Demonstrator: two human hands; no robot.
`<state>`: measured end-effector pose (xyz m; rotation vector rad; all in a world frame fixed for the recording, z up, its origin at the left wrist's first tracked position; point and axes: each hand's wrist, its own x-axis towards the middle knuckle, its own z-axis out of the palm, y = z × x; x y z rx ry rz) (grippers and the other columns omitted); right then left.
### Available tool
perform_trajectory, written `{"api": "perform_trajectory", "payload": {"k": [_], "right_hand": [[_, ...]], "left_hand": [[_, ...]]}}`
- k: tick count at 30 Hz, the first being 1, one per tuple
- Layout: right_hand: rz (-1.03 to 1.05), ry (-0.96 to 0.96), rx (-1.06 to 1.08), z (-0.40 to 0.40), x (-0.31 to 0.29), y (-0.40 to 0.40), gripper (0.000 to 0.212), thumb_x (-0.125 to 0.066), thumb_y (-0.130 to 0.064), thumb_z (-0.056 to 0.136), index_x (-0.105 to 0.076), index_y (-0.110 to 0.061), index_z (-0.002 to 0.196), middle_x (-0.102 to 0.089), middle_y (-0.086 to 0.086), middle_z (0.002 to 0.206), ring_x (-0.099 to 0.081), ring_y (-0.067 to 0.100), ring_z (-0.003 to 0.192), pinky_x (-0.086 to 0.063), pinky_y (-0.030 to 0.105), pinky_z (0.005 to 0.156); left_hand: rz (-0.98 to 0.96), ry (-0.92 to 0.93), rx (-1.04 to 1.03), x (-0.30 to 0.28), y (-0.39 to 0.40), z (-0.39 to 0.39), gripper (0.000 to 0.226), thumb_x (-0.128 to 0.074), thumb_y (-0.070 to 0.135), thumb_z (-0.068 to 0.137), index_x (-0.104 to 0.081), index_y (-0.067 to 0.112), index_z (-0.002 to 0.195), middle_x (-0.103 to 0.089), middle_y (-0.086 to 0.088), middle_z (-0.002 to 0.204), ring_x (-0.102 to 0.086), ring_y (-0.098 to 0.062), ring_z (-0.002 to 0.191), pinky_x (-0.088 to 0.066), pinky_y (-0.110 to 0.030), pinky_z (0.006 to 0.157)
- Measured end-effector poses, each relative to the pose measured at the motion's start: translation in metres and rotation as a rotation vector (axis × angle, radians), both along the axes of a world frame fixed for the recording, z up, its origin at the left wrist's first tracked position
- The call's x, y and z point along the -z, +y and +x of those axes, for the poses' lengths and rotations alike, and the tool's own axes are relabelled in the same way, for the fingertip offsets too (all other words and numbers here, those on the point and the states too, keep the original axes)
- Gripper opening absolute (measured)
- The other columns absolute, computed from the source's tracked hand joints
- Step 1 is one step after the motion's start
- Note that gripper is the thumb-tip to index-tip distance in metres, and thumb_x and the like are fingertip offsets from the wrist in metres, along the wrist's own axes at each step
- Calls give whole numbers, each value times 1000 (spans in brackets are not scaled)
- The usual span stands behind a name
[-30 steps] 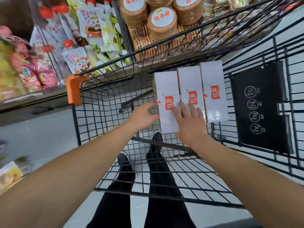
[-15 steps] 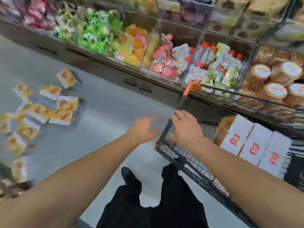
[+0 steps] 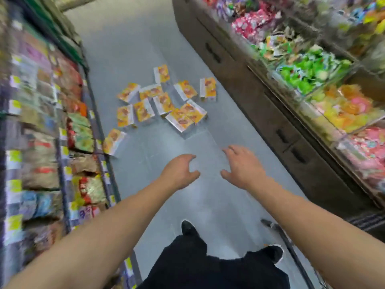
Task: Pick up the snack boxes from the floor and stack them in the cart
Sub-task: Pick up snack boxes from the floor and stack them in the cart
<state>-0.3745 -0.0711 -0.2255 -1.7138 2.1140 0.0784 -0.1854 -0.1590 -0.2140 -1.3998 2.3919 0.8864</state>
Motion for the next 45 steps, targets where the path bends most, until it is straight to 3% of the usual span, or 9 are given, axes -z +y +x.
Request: {"api": "perform_trajectory", "payload": {"k": [12, 23, 29, 34, 39, 45], "right_hand": [[16, 13, -415, 147, -17, -219, 71, -60, -48, 87, -36, -18, 146, -41, 3, 146, -41, 27, 132, -35, 36, 107], [86, 0, -659, 191, 23, -466, 71, -61, -46, 88, -34, -17, 147, -37, 6, 150, -37, 30, 135, -34, 39, 110], [128, -4, -707, 216, 51, -562, 69, -62, -44, 87, -38, -16, 145, -41, 6, 146, -39, 31, 133, -37, 39, 107], [226, -16, -676, 256, 122, -630, 68, -64, -42, 86, -40, -14, 144, -41, 7, 145, -39, 31, 133, -39, 42, 107], [272, -36, -664, 301, 206, -690, 68, -64, -42, 87, -40, -14, 145, -41, 7, 146, -40, 32, 132, -41, 42, 104], [313, -80, -673, 349, 359, -749, 67, -64, -41, 87, -40, -15, 144, -40, 7, 146, -40, 32, 132, -42, 44, 104]], "left_hand": [[-44, 69, -495, -4, -149, 195, 67, -67, 34, 87, -40, 15, 146, -42, -6, 151, -40, -24, 138, -31, -32, 112], [-29, 26, -776, 23, -333, 261, 76, -73, 32, 82, -38, 15, 148, -42, -5, 151, -43, -24, 135, -35, -31, 106], [-31, 62, -829, 51, -403, 286, 61, -65, 21, 87, -43, 15, 144, -48, -8, 144, -49, -28, 126, -37, -31, 100], [49, 59, -848, 135, -463, 327, 62, -64, 29, 84, -45, 16, 142, -48, -8, 143, -48, -30, 128, -41, -41, 103], [146, 77, -879, 231, -516, 366, 67, -65, 34, 83, -42, 19, 144, -46, -3, 145, -45, -24, 131, -42, -38, 104], [222, 87, -1062, 384, -554, 400, 64, -59, 40, 84, -44, 23, 143, -52, -3, 142, -52, -25, 125, -44, -39, 101]]}}
